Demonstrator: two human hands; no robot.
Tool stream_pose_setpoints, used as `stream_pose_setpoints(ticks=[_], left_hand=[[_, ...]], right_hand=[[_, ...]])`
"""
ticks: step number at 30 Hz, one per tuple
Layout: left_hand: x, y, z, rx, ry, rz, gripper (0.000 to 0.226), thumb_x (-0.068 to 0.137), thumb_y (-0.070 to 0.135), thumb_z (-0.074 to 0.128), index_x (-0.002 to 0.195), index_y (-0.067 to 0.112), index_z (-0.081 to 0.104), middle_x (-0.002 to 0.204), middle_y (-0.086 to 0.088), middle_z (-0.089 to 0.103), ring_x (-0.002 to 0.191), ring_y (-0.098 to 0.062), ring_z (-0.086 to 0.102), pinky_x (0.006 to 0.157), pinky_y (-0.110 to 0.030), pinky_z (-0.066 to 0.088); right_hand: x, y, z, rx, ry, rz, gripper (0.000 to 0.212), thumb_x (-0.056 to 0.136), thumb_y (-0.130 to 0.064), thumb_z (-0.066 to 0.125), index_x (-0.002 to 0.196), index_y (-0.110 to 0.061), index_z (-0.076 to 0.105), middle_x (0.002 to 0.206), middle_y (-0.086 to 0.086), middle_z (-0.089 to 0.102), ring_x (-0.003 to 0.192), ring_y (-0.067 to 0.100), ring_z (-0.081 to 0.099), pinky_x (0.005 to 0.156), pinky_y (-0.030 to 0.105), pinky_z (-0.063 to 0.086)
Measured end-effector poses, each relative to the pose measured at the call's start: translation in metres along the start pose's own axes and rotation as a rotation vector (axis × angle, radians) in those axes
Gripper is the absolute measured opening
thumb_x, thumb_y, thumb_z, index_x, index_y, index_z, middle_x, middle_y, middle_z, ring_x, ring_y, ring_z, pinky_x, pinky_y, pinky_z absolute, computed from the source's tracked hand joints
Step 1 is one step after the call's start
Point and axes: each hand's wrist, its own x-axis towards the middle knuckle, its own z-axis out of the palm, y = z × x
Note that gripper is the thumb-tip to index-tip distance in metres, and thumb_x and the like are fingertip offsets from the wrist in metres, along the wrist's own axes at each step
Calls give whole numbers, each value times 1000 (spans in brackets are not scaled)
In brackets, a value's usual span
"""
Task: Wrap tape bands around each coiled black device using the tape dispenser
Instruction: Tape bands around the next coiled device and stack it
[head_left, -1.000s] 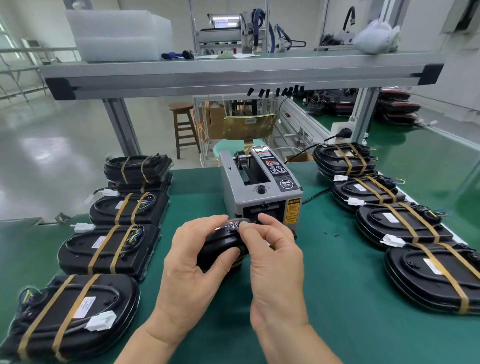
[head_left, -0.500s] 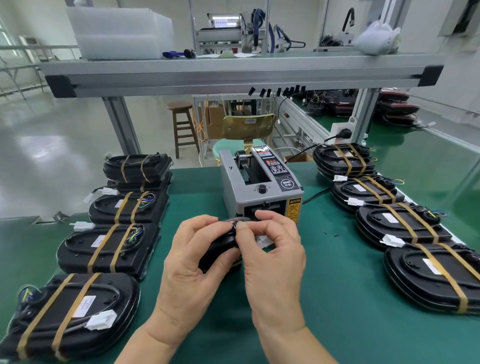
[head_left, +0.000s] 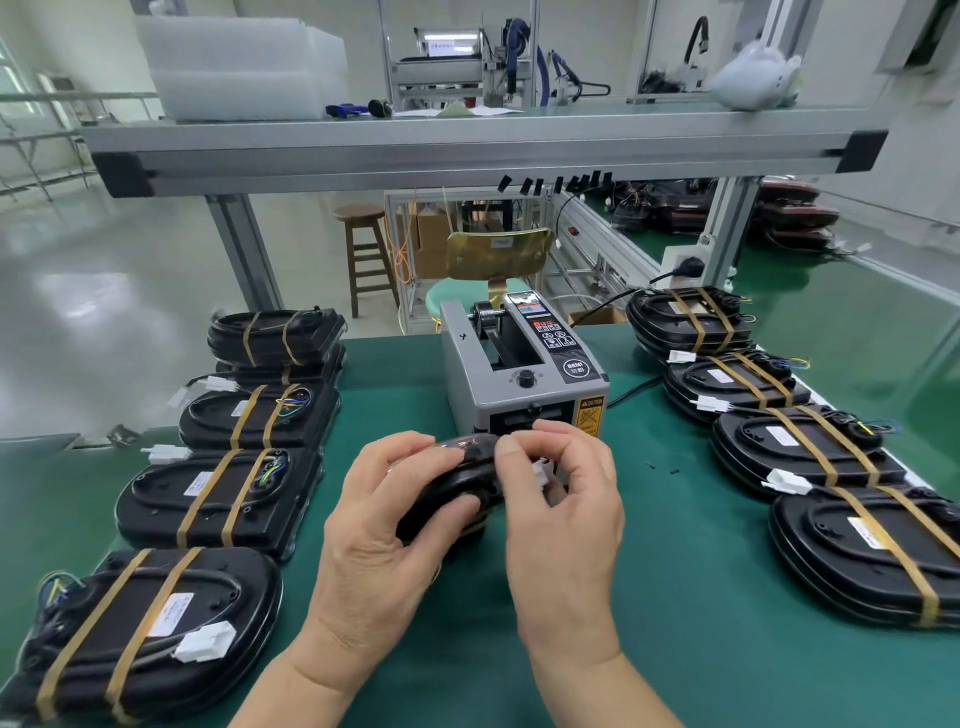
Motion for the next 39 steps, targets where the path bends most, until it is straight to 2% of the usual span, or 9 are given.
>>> stream_pose_setpoints(ticks=[3, 6, 14, 17, 24, 29, 34, 37, 39], left_hand=[[0, -1, 0, 4, 4, 1, 32, 85, 30, 68, 117, 25, 65, 119, 4, 57, 114, -18, 57, 100, -21, 42], [0, 1, 2, 4, -5, 8, 32, 86, 32, 68, 118, 27, 64, 118, 4, 57, 114, -22, 58, 99, -23, 43], [0, 1, 1, -55, 51, -67, 42, 79, 35, 72, 116, 32, 55, 116, 14, 61, 108, -14, 61, 95, -19, 45], [-1, 2, 2, -118, 74, -162, 53, 72, 42, 76, 117, 43, 47, 116, 14, 63, 107, -11, 64, 91, -19, 48], [0, 2, 3, -166, 64, -177, 56, 69, 36, 74, 115, 46, 45, 113, 16, 64, 105, -9, 65, 90, -14, 47], [2, 0, -1, -186, 50, -227, 59, 67, 40, 77, 116, 45, 46, 112, 10, 63, 108, -18, 63, 94, -27, 49], [11, 3, -7, -340, 74, -253, 61, 66, 32, 78, 119, 28, 49, 106, 4, 65, 101, -15, 64, 91, -19, 48], [14, 4, -6, -504, 125, -326, 61, 69, 17, 81, 121, 21, 49, 104, 1, 64, 100, -14, 64, 91, -20, 50], [12, 5, -2, -634, 170, -408, 55, 72, 16, 74, 122, 20, 50, 106, -2, 64, 102, -16, 63, 94, -24, 51]], right_hand=[[5, -1, 0, 80, 0, 79, 15, 76, -44, 65, 82, -30, 67, 99, -10, 63, 97, 7, 60, 87, 27, 47], [8, 0, 5, -11, -113, 84, 39, 70, -60, 67, 94, -30, 64, 103, -15, 58, 100, -2, 57, 83, 10, 43], [14, 10, 4, -93, -162, 45, 13, 87, -21, 71, 93, -29, 63, 101, -12, 63, 98, 0, 59, 85, 11, 43], [14, 9, 3, -57, -189, 84, 11, 88, -26, 72, 96, -28, 65, 104, -11, 62, 99, 0, 59, 87, 16, 45], [11, 7, 10, -183, -287, 102, 51, 63, -57, 73, 106, -36, 59, 107, -29, 49, 114, 1, 50, 95, 19, 43], [24, 18, 2, 66, -227, 234, 8, 91, -27, 69, 98, -24, 68, 107, -3, 68, 103, 12, 62, 95, 34, 49], [37, 39, -34, 165, -579, 297, 51, 75, -56, 67, 119, -30, 65, 119, -10, 69, 113, 2, 60, 92, 20, 48], [36, 50, -48, -19, -811, 239, 65, 74, -38, 79, 133, -39, 54, 129, -14, 64, 123, 3, 57, 103, 20, 43], [36, 53, -51, -47, -802, 192, 66, 75, -19, 83, 133, -37, 54, 125, -9, 67, 119, 10, 62, 103, 25, 46]])
